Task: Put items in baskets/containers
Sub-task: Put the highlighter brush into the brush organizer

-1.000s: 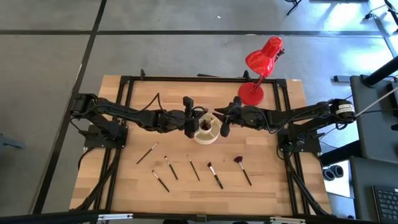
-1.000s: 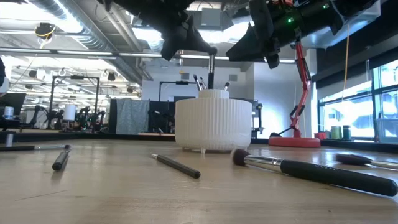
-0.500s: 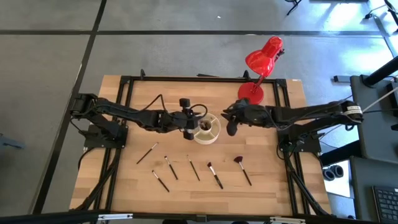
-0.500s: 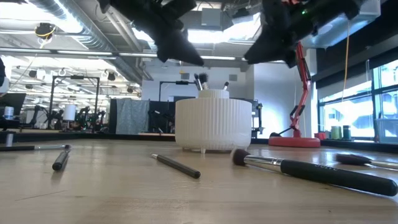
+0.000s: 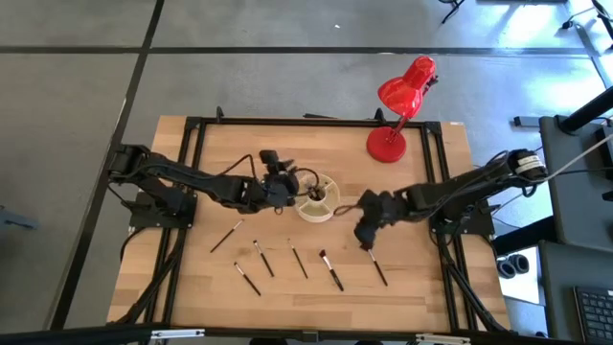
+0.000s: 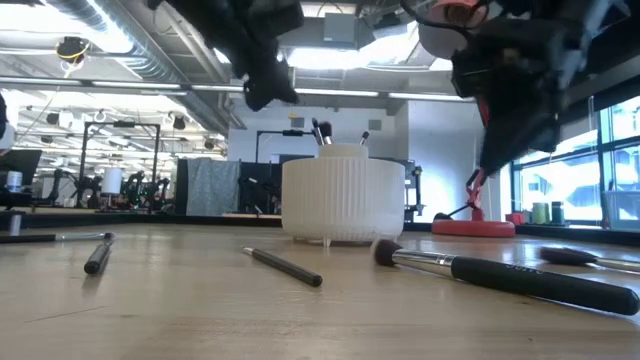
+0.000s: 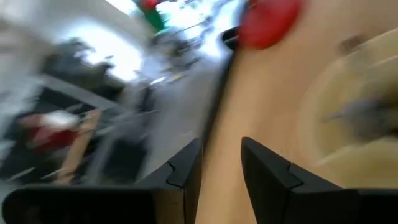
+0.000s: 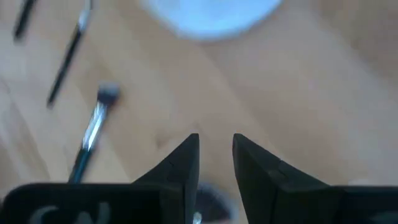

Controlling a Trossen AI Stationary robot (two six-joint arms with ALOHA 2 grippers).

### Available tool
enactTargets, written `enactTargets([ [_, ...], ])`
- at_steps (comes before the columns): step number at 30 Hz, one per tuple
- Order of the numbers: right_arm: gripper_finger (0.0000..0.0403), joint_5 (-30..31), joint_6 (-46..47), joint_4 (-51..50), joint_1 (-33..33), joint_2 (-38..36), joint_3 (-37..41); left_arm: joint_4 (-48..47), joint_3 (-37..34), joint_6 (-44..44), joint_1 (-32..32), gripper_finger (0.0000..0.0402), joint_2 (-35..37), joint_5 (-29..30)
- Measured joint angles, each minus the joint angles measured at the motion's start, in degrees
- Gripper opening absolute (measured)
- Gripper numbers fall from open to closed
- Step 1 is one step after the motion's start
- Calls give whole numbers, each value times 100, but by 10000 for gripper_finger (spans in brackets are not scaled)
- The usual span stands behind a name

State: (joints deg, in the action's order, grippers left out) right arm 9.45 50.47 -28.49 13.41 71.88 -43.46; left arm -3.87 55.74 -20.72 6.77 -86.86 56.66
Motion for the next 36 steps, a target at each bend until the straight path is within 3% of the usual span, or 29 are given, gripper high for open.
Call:
enactTargets([
  [4,97,-118,372,-26,369,207,0,51,1,-423,275,108,61,1641],
  [7,99,-424,854,-145,600,429,0,100,1,-581,444,107,169,2172],
  [14,143,-1227,1877,-218,1055,1044,2,101,1,-166,600,110,464,2213],
  [23,201,-1176,2110,19,1069,1648,-18,61,1,-104,583,111,528,2226],
  [29,185,-1004,2068,6,976,2037,-55,61,1,-237,583,108,528,2223],
  [36,119,-550,1935,-195,960,2401,-272,61,1,-244,466,111,528,2212],
])
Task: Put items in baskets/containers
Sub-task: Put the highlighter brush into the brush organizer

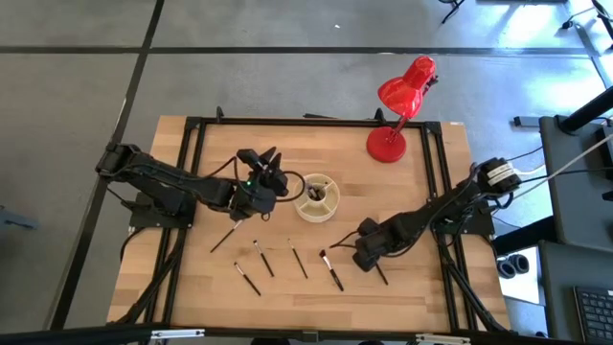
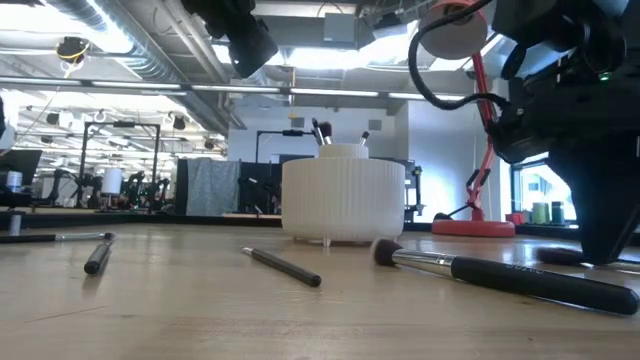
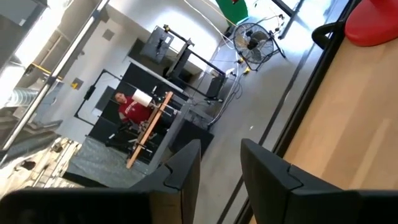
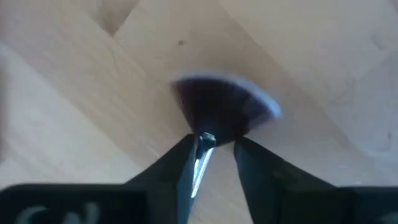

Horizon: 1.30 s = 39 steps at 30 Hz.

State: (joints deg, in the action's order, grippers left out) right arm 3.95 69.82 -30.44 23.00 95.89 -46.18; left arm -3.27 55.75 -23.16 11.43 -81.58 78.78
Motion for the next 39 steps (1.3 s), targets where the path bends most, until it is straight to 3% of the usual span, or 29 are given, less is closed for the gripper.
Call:
enactTargets([
  [8,27,218,-165,-500,-9,318,-293,-50,0,-11,-34,108,0,0],
  [12,15,413,-280,-493,-7,251,-281,-116,0,-9,-34,111,0,-1],
  [18,22,1890,-324,-426,78,-382,-230,-181,0,-2,-30,107,0,-1],
  [24,4,3404,-722,-471,125,-1622,-240,-197,0,129,-30,109,0,-143],
  [28,0,4617,-1652,75,130,-2389,-245,-275,0,291,-30,107,0,-553],
  [32,1,5533,-3309,1331,34,-2756,-247,-281,2,282,-44,103,-2,-716],
  [36,1,5322,-5068,3108,-289,-2755,-255,-290,2,267,-71,102,-2,-850],
  [39,1,4468,-5906,4241,-641,-2601,-257,-286,2,264,-96,102,-2,-853],
])
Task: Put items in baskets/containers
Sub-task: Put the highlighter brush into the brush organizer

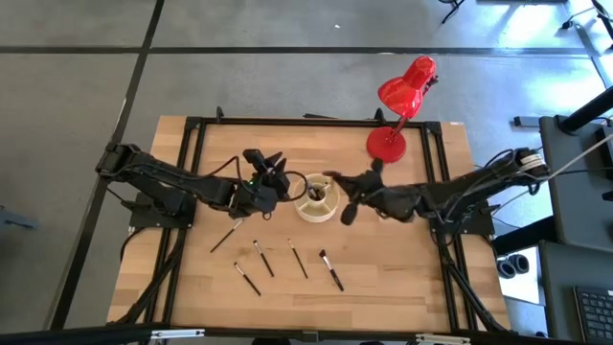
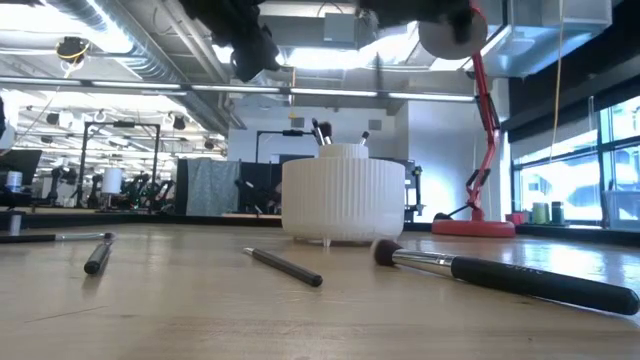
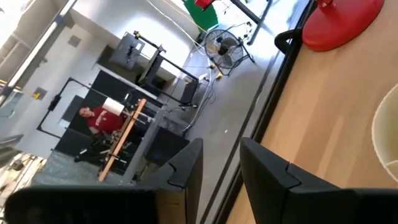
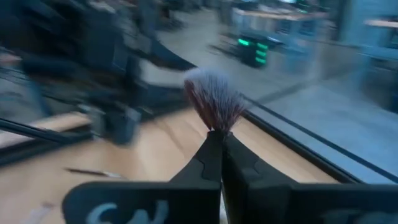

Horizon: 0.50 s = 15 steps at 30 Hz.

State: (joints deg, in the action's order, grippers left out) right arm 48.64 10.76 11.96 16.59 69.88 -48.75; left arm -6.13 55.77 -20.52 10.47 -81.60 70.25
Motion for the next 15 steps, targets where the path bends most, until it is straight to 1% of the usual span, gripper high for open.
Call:
enactTargets([
  [3,1,-875,-218,605,-358,200,-1,-7,0,104,-38,99,0,-35],
  [5,1,-1200,-126,655,-582,380,-7,-11,0,172,-70,97,0,-257],
  [9,0,-1430,108,603,-845,850,-7,-59,0,241,-88,95,0,-722],
  [12,3,-1490,182,604,-906,1148,-7,-135,0,287,-88,95,0,-740],
  [15,20,-1724,380,537,-948,1311,-7,-229,0,337,-88,96,0,-747],
])
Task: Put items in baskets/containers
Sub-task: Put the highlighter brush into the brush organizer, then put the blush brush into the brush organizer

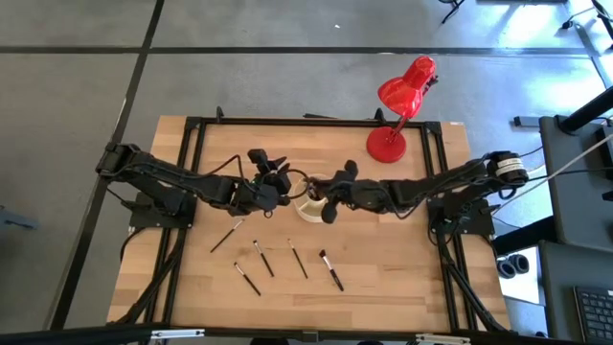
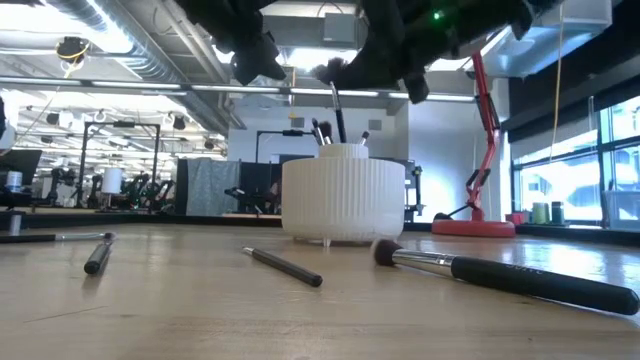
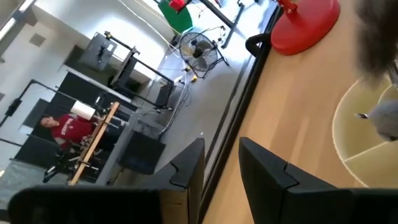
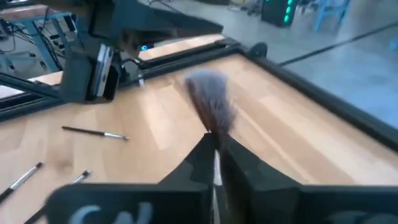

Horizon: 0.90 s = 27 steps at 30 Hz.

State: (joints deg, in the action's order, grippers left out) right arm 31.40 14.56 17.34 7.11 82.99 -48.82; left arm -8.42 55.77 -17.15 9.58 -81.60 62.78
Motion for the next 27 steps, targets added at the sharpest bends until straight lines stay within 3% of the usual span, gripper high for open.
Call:
enactTargets([
  [11,100,-298,991,-999,24,-168,-2,-411,0,452,-270,94,0,-422],
  [14,103,-759,1314,-1296,169,-200,-2,-538,0,575,-355,95,0,-587],
  [21,98,-2591,1963,-1655,475,-202,-23,-563,0,701,-544,91,0,-932],
  [27,98,-2666,2408,-2718,771,213,-373,-556,0,748,-681,90,0,-1348],
])
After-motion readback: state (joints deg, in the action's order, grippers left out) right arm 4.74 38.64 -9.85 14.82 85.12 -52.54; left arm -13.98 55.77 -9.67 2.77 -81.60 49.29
